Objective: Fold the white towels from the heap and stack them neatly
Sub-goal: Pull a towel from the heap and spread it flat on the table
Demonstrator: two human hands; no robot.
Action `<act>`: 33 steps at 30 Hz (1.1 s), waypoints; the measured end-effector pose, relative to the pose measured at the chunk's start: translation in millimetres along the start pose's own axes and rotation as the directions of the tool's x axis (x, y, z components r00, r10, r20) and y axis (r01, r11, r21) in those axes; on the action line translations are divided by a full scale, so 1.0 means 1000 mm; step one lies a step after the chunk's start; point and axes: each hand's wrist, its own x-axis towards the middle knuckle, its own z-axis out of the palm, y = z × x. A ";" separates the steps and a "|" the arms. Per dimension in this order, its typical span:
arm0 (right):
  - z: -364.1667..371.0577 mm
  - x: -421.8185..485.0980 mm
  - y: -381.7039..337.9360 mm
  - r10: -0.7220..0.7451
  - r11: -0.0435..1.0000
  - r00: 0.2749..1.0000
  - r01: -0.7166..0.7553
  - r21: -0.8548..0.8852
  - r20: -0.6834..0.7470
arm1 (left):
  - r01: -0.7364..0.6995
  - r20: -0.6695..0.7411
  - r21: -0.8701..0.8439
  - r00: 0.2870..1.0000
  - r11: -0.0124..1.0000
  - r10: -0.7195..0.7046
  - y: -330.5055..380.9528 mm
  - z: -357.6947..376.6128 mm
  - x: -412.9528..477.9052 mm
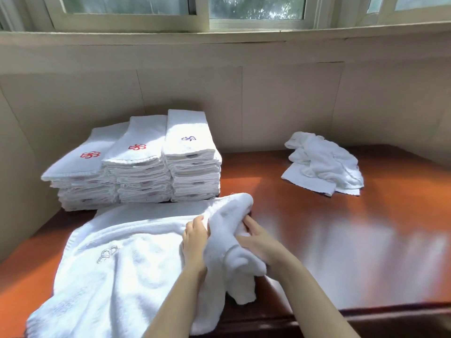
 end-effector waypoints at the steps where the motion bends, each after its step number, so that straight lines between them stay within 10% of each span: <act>1: -0.007 0.000 -0.002 0.063 0.997 0.995 -0.060 0.043 -0.072 | 0.028 0.019 -0.067 0.999 0.997 -0.026 -0.004 -0.006 0.004; 4: -0.040 -0.011 -0.012 0.140 0.983 0.897 -0.076 0.167 -0.419 | 0.029 0.010 -0.094 1.000 0.995 -0.028 -0.014 -0.013 0.009; 7: -0.068 -0.032 -0.022 -0.061 0.994 0.462 -0.051 -0.095 -0.885 | 0.007 0.047 -0.048 0.999 0.999 -0.004 -0.020 -0.013 0.012; 9: -0.078 -0.047 -0.026 -0.278 0.944 0.158 -0.137 -0.300 -0.948 | -0.014 0.086 -0.008 0.996 1.000 0.015 -0.022 -0.015 0.013; 12: -0.090 -0.067 -0.025 -0.404 0.882 -0.044 -0.282 -0.377 -0.914 | -0.071 0.163 0.155 0.986 0.985 0.045 -0.025 -0.014 0.011; 17: -0.107 -0.064 0.006 -0.126 0.629 0.342 -0.698 -0.341 -0.931 | -0.152 0.234 0.285 0.969 0.946 0.085 -0.020 -0.016 0.000; 21: -0.086 -0.036 0.020 -0.073 0.337 0.672 -0.678 -0.653 -0.737 | -0.254 0.287 0.262 0.942 0.931 0.176 -0.011 -0.025 -0.005; 29: -0.071 -0.022 0.014 0.100 0.243 0.748 -0.658 -0.713 -0.656 | -0.421 0.455 0.199 0.839 0.885 0.297 -0.015 -0.065 -0.011; 33: -0.060 -0.002 0.021 0.036 0.357 0.847 -0.506 -0.785 -0.530 | -0.317 0.354 0.096 0.897 0.944 0.265 -0.028 -0.083 0.012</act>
